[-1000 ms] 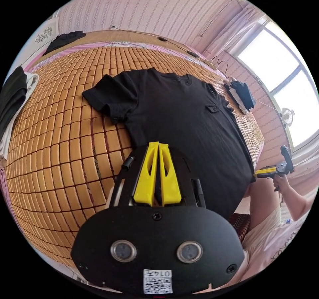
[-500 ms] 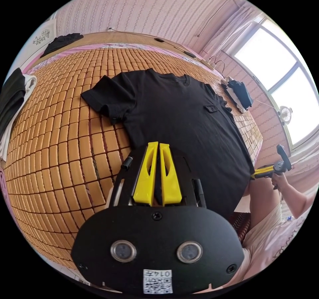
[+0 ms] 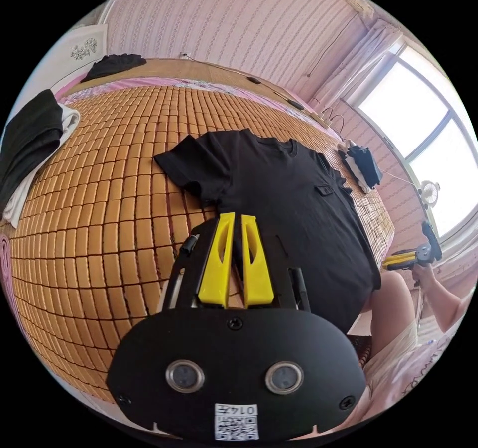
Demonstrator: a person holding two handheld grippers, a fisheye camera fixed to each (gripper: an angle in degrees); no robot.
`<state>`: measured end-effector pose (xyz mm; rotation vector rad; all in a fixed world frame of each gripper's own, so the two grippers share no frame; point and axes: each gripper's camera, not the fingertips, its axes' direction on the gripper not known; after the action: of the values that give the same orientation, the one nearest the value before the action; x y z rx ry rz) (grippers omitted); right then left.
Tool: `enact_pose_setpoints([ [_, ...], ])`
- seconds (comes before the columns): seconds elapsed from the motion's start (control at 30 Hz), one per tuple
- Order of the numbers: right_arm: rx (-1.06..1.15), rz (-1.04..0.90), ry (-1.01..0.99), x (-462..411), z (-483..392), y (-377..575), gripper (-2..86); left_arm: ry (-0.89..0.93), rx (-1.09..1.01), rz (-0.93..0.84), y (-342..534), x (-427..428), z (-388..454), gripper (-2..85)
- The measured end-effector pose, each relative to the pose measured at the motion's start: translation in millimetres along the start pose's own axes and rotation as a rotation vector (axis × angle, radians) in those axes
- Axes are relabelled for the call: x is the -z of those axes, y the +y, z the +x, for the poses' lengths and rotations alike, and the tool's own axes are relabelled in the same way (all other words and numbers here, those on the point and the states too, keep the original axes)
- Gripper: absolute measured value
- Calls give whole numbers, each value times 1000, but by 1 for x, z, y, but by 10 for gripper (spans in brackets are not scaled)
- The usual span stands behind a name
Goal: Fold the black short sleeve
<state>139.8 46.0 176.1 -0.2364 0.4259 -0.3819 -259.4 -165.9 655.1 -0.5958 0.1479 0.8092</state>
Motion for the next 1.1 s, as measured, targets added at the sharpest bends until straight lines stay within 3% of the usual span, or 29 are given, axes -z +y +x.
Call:
enact_pose_setpoints([
  [0.17, 252, 268, -39, 51, -69, -70, 57, 26, 108, 58, 2, 6, -30, 51],
  [0.33, 562, 374, -132, 79, -168, -157, 57, 60, 134, 69, 0, 8, -38, 66],
  [0.53, 814, 403, -48, 95, -288, -246, 69, 21, 171, 60, 4, 10, -46, 78],
  [0.6, 833, 397, -20, 95, -315, -266, 78, 108, 165, 43, 0, 8, -46, 79],
  [0.77, 821, 325, 46, 74, -364, -306, 84, -19, 117, -19, -2, 3, -38, 63],
  [0.9, 765, 320, 60, 64, -367, -317, 72, 27, 163, -11, -2, 8, -48, 52],
  [1.1, 670, 339, -71, 70, -339, -326, 16, 71, 166, -11, -3, 17, -54, 39],
])
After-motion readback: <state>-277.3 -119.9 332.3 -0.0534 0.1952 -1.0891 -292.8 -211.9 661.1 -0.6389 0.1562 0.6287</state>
